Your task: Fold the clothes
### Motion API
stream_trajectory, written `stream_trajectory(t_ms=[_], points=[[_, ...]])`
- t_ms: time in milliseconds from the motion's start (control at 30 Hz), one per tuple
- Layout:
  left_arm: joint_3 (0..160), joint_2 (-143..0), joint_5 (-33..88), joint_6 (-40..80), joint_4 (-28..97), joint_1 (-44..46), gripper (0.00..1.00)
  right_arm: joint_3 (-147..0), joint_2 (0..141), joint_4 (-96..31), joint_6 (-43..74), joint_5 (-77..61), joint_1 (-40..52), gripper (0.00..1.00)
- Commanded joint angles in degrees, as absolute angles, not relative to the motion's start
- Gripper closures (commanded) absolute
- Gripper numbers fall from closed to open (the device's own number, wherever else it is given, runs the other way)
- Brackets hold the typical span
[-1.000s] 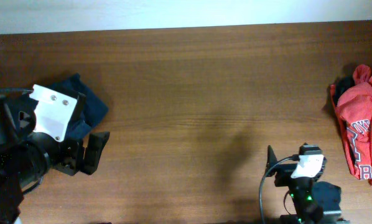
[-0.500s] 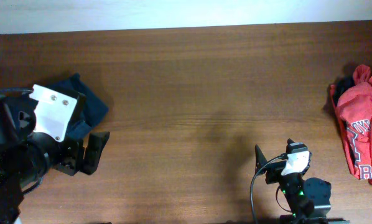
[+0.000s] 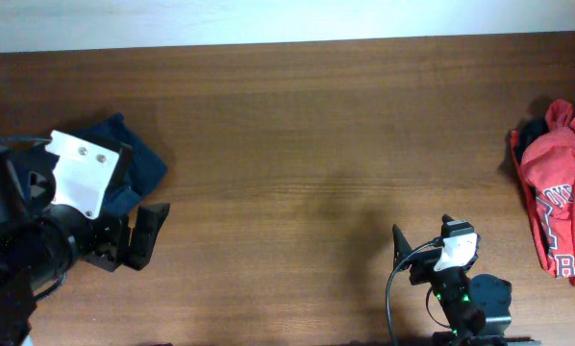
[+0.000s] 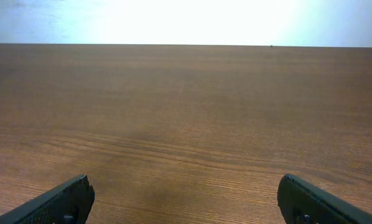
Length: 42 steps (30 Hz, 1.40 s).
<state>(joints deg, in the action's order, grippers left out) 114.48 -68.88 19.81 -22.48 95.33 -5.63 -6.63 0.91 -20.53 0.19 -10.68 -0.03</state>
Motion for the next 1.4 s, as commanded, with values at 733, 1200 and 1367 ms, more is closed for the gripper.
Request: stream_trajectory(t_ms=[733, 1200, 1367], points=[[48.88, -37.1, 23.18, -22.76, 35.99, -5.28, 0.01, -6.13, 0.36, -20.27, 0.43, -11.4, -0.38, 0.01], [12.8, -6.33, 23.18, -22.74, 21.21, 0.01, 0.01, -6.13, 0.36, -20.27, 0.43, -11.4, -0.38, 0.01], [8.14, -0.8, 24.23, -22.33, 21.23, 0.01, 0.01, -6.13, 0.36, -20.27, 0.43, -11.4, -0.38, 0.01]])
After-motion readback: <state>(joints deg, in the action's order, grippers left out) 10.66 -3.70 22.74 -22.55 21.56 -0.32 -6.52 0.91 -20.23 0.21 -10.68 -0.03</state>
